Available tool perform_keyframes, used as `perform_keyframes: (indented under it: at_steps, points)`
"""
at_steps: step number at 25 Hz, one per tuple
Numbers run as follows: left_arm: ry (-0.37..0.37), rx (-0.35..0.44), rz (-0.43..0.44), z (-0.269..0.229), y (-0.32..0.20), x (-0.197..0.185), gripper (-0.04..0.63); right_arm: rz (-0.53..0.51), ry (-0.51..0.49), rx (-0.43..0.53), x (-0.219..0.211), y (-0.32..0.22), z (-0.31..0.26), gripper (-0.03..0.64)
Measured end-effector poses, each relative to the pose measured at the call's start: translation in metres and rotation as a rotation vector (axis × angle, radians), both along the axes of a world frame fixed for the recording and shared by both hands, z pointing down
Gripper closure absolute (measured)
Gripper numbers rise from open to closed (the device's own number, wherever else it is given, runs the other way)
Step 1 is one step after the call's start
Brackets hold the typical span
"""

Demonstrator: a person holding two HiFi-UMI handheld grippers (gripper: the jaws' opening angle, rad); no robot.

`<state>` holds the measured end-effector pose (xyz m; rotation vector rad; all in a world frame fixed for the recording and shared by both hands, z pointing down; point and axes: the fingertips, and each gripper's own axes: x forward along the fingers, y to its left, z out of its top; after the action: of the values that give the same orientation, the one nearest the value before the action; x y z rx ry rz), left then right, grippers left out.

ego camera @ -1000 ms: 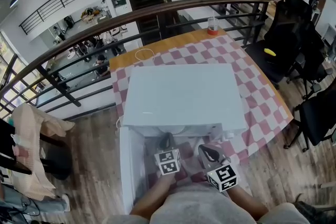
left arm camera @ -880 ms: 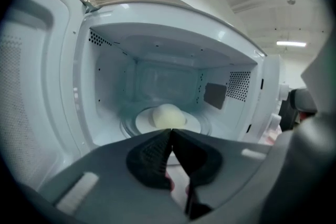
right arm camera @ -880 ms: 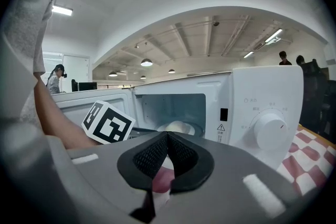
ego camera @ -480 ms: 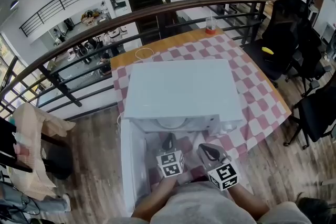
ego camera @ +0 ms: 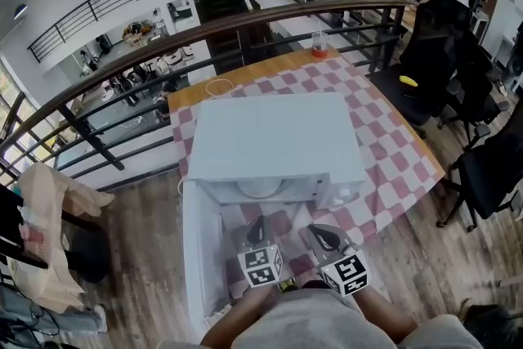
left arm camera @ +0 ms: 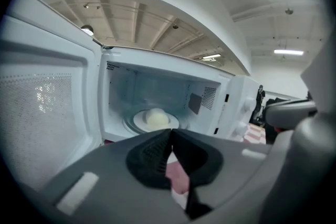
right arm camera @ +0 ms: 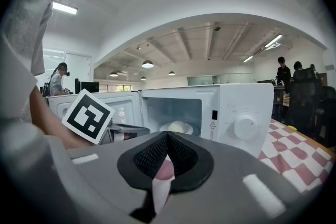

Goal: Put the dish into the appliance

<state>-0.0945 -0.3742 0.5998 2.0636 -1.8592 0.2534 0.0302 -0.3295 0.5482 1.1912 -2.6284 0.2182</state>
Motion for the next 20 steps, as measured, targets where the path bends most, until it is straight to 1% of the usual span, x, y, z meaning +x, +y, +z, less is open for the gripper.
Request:
perform_keyframes:
  at_steps: [3, 7, 11, 16, 20]
  points:
    - [0.009, -0.002, 0.023, -0.003, 0.014, 0.008, 0.586, 0.012, -0.006, 0.001, 0.007, 0.011, -0.001, 0.618]
    - [-0.001, 0.008, 0.038, -0.007, 0.038, 0.013, 0.586, 0.016, -0.007, -0.007, 0.015, 0.029, 0.002, 0.618]
    - [0.008, 0.002, 0.040, -0.004, 0.067, 0.018, 0.586, 0.009, -0.004, -0.002, 0.018, 0.053, 0.001, 0.618]
    - [0.003, -0.008, 0.040, -0.007, 0.115, 0.026, 0.586, 0.014, 0.004, 0.005, 0.033, 0.094, -0.006, 0.618]
    - [0.035, 0.002, 0.043, -0.013, 0.160, 0.035, 0.586, 0.028, 0.003, 0.009, 0.043, 0.133, -0.005, 0.618]
